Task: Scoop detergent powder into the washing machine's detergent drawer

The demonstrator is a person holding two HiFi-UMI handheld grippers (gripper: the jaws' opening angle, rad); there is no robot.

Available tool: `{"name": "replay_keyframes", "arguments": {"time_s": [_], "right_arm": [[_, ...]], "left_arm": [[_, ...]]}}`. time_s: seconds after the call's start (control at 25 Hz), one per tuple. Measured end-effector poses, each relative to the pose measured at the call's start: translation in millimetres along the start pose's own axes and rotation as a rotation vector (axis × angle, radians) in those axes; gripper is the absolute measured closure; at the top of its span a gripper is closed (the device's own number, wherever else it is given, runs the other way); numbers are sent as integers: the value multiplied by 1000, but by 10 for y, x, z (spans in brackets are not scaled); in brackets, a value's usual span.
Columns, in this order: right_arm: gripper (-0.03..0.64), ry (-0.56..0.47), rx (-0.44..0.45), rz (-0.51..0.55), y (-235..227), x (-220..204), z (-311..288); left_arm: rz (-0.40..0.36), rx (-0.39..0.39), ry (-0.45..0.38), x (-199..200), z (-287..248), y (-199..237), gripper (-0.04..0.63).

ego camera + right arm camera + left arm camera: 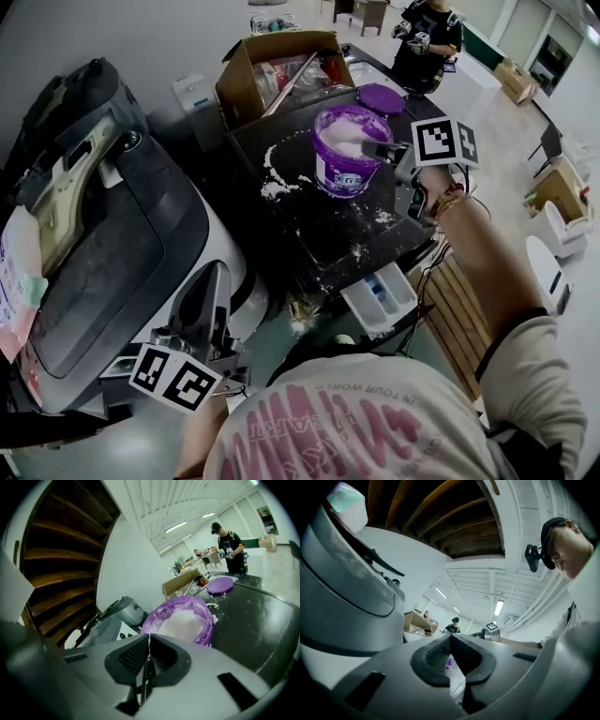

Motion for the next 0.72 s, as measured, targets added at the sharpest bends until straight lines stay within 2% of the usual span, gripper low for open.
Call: {"name": "replay_keyframes", "arguments": {"time_s": [0.32,0.72], "right_arm": [[612,-134,-89,-145,84,-93,-82],[612,-300,-103,-382,73,-141,-112]], "left_arm": [[7,-66,29,74,-26,116,594],[-7,-127,41,184,6,176,595]]}}
Point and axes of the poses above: the fingertips, and each gripper's own axes: z backward along the fingers, y to its left, x out of its top, the point moved 3 cm from there along z, backward along the fingers, and after that the axes turned 8 degrees about z, right-handed, at the moved point
